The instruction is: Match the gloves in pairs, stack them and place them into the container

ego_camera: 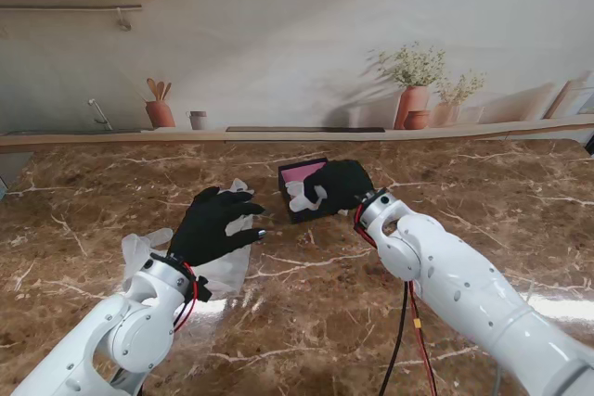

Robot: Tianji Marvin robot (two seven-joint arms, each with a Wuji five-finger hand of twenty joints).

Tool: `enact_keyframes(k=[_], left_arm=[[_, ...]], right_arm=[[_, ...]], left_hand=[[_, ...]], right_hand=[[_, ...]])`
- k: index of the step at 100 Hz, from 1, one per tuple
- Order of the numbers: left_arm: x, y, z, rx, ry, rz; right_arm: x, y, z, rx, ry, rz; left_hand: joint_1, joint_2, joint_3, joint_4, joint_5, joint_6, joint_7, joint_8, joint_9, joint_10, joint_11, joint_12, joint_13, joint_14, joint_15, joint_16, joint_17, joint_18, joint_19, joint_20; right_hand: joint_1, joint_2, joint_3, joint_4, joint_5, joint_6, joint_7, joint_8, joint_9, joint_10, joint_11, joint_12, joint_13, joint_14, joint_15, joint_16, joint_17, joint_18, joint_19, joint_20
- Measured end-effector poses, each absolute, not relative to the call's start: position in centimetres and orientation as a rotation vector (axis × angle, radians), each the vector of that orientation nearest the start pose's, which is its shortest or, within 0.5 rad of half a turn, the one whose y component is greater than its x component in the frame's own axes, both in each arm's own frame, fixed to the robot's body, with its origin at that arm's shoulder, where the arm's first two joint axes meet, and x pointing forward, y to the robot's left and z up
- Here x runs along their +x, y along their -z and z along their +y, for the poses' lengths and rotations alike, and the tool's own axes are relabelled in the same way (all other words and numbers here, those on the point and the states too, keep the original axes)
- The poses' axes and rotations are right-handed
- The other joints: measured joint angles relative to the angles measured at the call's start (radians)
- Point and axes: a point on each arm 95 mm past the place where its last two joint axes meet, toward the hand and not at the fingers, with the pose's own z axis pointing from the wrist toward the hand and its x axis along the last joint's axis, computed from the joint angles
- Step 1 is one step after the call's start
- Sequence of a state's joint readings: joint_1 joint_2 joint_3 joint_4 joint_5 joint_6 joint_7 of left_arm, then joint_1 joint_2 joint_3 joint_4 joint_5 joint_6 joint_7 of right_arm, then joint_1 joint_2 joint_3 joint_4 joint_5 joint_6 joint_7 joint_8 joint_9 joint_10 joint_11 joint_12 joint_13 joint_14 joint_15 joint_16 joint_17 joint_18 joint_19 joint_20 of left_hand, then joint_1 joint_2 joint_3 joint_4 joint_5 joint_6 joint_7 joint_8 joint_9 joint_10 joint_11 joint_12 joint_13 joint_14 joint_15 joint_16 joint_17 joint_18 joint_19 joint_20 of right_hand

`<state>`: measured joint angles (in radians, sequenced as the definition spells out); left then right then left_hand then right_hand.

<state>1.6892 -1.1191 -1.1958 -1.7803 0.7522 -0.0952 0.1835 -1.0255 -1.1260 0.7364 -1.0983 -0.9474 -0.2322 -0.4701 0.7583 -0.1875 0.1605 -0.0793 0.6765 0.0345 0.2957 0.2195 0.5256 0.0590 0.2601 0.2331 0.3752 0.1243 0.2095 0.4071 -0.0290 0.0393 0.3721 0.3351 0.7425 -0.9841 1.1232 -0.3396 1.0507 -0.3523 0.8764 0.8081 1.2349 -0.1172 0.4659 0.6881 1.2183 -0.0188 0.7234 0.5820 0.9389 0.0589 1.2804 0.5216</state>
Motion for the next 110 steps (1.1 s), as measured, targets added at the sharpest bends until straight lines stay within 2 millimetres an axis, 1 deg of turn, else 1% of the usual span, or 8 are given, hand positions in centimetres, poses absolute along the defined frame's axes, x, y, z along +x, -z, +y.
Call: enact_keyframes(k=[21,38,54,62,74,81,100,110], left_arm=[[35.9,28.8,-4.1,-1.283,1.925,1.249],[35.9,28.5,-3.8,-1.279,1.916,1.242],[35.8,28.7,-3.5,-1.286,1.907,1.245],[35.8,28.7,-3.4,-1.287,1.905,1.248],[35.9,28.8,-3.1,-1.287,1.906,1.245],[35.9,28.8,-2.9,-1.289,1.901,1.239],[36.0,29.0,-2.4,-1.294,1.888,1.236],[36.0,29.1,-2.4,-1.301,1.884,1.242]], right_arm=[[53.3,30.2,6.3,0.696,-1.732,1.597],[55.2,29.7,6.4,0.647,-1.661,1.677],[56.7,30.3,6.4,0.642,-1.591,1.73],[57.2,30.6,6.5,0.632,-1.557,1.762],[57.9,31.5,6.6,0.63,-1.536,1.829],[58.3,31.6,6.7,0.639,-1.533,1.823],[58.3,31.5,8.4,0.592,-1.547,1.83],[58.4,31.4,8.9,0.602,-1.557,1.825]], left_hand=[[0.0,0.0,0.0,0.0,0.0,0.0,0.0,0.0,0.0,0.0,0.0,0.0,0.0,0.0,0.0,0.0,0.0,0.0,0.0,0.006],[0.0,0.0,0.0,0.0,0.0,0.0,0.0,0.0,0.0,0.0,0.0,0.0,0.0,0.0,0.0,0.0,0.0,0.0,-0.001,0.006],[0.0,0.0,0.0,0.004,0.0,0.0,0.0,0.0,0.0,0.0,0.0,0.0,0.0,0.0,0.0,0.0,0.0,0.0,-0.01,0.006],[0.0,0.0,0.0,0.004,0.0,0.0,0.0,0.0,0.0,0.0,0.0,0.0,0.0,0.0,0.0,0.0,0.0,0.0,-0.011,0.006],[0.0,0.0,0.0,0.004,0.0,0.0,0.0,0.0,0.0,0.0,0.0,0.0,0.0,-0.001,-0.001,0.0,0.0,0.0,-0.022,0.006],[0.0,0.0,0.0,0.004,0.0,0.0,0.0,0.0,0.0,0.0,0.0,0.0,0.0,-0.001,-0.001,-0.001,0.0,0.0,-0.024,0.006],[0.001,0.0,-0.011,0.004,0.0,0.0,0.0,0.0,0.0,0.0,0.0,0.0,-0.016,-0.001,-0.002,-0.001,0.0,0.0,-0.035,0.006],[0.001,0.0,-0.011,0.004,0.0,0.0,0.0,0.0,0.0,0.0,0.0,0.0,-0.025,-0.011,-0.014,-0.005,0.0,-0.001,-0.039,0.006]], right_hand=[[0.0,0.0,0.0,0.0,0.0,0.0,0.0,-0.028,0.0,0.0,0.0,0.0,0.0,0.0,0.001,0.0,0.0,0.0,0.0,0.001],[0.0,0.0,0.0,0.0,0.0,0.0,-0.001,-0.054,0.0,0.0,0.0,0.0,0.0,0.0,0.005,0.01,0.001,0.0,0.002,0.012],[-0.001,0.0,0.0,0.0,-0.013,0.0,0.035,-0.182,0.001,0.0,0.0,0.0,0.0,0.0,0.02,0.034,0.001,-0.001,0.014,0.038],[-0.002,0.001,0.0,0.0,-0.016,0.0,0.036,-0.219,0.001,0.001,0.0,0.0,0.0,0.0,0.026,0.037,0.001,-0.001,0.024,0.05],[-0.004,0.004,0.0,0.0,-0.017,0.0,0.045,-0.234,0.001,0.002,0.0,0.0,0.0,-0.007,0.029,0.047,0.001,-0.007,0.025,0.051],[-0.004,0.006,0.0,0.0,-0.017,0.0,0.045,-0.236,0.001,0.002,0.0,0.0,0.0,-0.007,0.029,0.047,0.001,-0.008,0.025,0.051],[-0.004,0.01,0.0,0.0,-0.018,0.0,0.047,-0.258,0.001,0.002,0.0,-0.002,0.0,-0.009,0.036,0.056,0.001,-0.008,0.026,0.052],[-0.004,0.01,0.0,0.0,-0.019,0.0,0.057,-0.262,0.001,0.002,0.0,-0.002,0.0,-0.009,0.037,0.058,0.001,-0.008,0.026,0.063]])
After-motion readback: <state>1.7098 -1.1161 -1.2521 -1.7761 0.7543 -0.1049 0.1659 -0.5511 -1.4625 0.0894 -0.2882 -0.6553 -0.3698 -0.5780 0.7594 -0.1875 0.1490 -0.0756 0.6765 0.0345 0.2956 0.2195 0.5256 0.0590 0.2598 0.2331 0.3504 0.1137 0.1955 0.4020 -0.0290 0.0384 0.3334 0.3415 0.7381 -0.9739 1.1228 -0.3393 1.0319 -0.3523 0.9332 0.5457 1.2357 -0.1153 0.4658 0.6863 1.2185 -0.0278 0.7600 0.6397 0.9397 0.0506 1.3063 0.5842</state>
